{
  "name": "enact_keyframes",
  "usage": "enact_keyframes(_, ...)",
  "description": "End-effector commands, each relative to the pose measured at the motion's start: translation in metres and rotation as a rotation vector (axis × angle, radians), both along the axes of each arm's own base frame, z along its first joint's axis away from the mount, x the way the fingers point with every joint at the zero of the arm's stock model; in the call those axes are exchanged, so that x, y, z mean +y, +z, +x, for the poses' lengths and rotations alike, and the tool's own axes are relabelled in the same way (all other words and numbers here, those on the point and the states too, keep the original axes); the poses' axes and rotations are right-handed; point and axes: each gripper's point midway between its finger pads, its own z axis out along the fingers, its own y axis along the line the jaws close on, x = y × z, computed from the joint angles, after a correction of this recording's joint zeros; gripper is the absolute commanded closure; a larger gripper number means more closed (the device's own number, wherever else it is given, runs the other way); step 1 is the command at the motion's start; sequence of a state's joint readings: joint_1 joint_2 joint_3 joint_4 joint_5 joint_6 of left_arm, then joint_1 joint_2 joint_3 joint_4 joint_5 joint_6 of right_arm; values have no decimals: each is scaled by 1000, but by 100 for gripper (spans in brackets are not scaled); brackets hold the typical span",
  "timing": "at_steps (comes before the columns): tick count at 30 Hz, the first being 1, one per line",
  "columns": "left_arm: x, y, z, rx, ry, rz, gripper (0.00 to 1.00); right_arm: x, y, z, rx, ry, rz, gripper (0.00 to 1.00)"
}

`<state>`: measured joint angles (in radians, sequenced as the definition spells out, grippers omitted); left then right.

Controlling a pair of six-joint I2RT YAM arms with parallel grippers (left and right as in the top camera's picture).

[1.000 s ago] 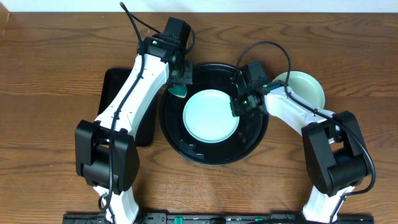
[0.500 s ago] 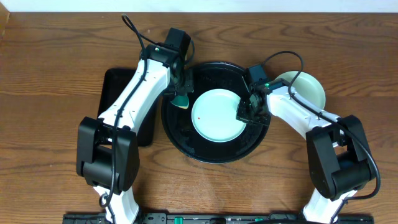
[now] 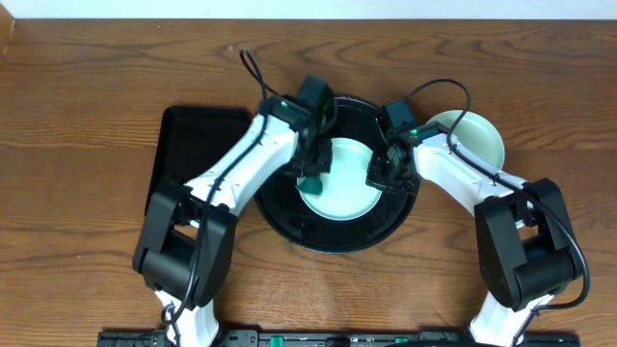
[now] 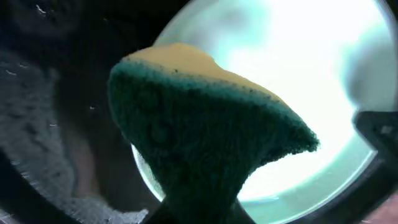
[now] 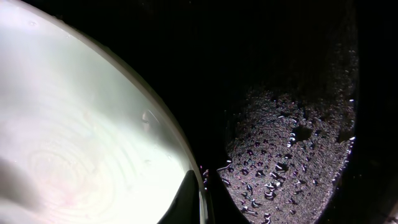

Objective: Clean dirty plates on tray and stack at the side
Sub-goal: 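Scrub the plate again with the sponge in the left gripper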

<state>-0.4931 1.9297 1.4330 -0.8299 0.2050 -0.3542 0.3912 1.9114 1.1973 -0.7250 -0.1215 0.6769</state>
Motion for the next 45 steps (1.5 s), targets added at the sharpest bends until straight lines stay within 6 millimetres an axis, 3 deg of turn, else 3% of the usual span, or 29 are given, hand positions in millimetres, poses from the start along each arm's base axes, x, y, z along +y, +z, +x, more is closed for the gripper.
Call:
enact_keyframes(1,5,-22,-4,17,43,-2,93,-17,-10,1,-12,-26,-87,99)
enact_keyframes(9,-8,-47,20,-153,10,-82,93,-17,-10,1,-13,-19,-87,99)
enact_keyframes(14,3,-60,33,-246,57,-42,93,-17,-10,1,-14,-15,-87,99)
enact_keyframes(21,22,-41,79,-480,146,70,93,-17,-10,1,-14,-15,-87,99)
enact_keyframes(26,22,-25,101,-609,90,106,92,-17,-10,1,-14,-15,-87,99)
enact_keyframes(30,23,-27,99,-598,86,112,92,-17,-10,1,-14,-14,-87,99)
enact_keyframes(33,20,-38,83,-523,52,110,92,-17,-10,1,-15,-12,-87,99)
enact_keyframes(37,-16,-54,35,-290,-59,-99,92,-17,-10,1,-15,-12,-87,99)
enact_keyframes(40,-44,-49,8,-167,-125,-275,92,-17,-10,1,-15,-12,-87,99)
enact_keyframes(42,-48,-40,10,-176,-140,-311,92,-17,-10,1,-15,-11,-87,99)
enact_keyframes(45,-49,-11,29,-253,-130,-341,92,-17,-10,1,-14,-7,-88,99)
